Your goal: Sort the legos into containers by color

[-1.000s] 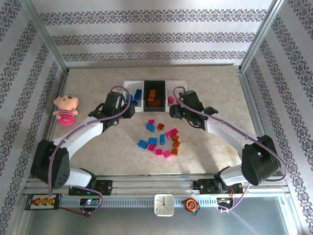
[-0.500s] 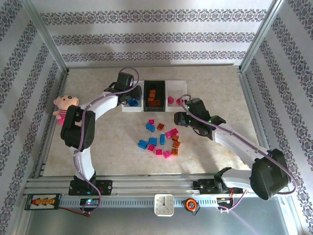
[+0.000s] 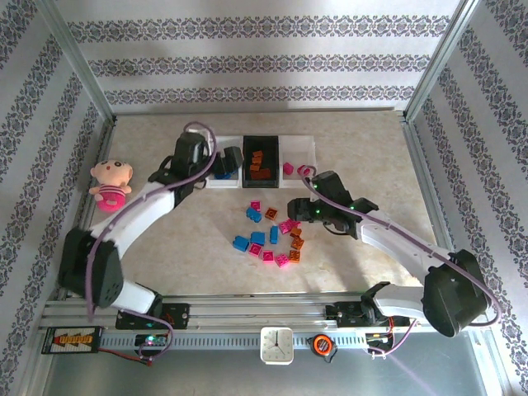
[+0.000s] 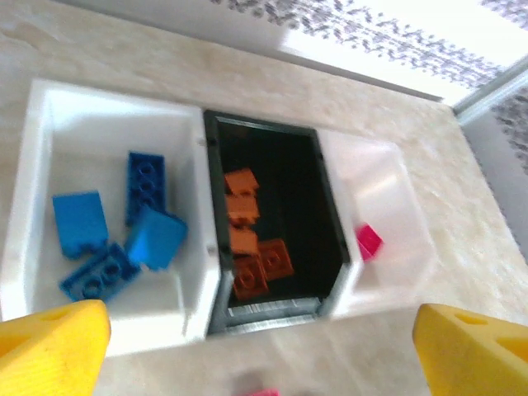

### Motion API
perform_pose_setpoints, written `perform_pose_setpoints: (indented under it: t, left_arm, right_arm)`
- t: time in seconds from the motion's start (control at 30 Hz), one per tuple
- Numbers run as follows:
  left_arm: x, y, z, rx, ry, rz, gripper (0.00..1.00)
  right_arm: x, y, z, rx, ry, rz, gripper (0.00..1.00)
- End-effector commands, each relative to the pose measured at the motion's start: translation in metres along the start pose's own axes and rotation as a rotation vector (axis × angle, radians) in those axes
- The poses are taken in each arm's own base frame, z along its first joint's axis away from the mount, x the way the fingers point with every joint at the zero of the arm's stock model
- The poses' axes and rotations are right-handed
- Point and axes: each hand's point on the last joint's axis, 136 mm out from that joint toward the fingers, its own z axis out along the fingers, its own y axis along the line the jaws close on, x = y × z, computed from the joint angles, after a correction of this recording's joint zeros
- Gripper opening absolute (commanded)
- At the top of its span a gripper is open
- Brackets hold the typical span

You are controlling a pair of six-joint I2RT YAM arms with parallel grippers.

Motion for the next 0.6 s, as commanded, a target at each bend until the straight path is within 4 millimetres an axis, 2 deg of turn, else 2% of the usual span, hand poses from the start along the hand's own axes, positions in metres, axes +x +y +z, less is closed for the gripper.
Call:
perform_pose_setpoints:
  t: [0.0,0.07,0.23,0.3,0.47,0.57]
  left_arm:
    - [0.033,-0.006,-0.022,0.058,0.027,-0.036,1.00]
    - [0.052,0.000,-0.038,0.051,0.039,-0.042,1.00]
    - [0.093,0.031,-0.076,-0.008,0.048,-0.074,1.00]
    - [0.109,0.039,-0.086,-0.011,0.057,-0.083,1.00]
    - [0.158,0.053,-0.089,-0.015,0.186,-0.080,1.00]
    - [0.189,0.046,-0.082,0.008,0.284,-0.046,1.00]
  right_arm:
    - [0.015,0.024,0.010,-0.057,0.089,-0.075,0.65]
    - [0.019,0.042,0.017,-0.085,0.115,-0.121,0.66]
    - [0.026,0.084,0.044,-0.117,0.182,-0.261,0.64]
    - [0.029,0.093,0.056,-0.111,0.214,-0.298,0.63]
    - [0.027,0.100,0.075,-0.086,0.233,-0.302,0.62]
    - [0.021,0.098,0.074,-0.066,0.211,-0.294,0.62]
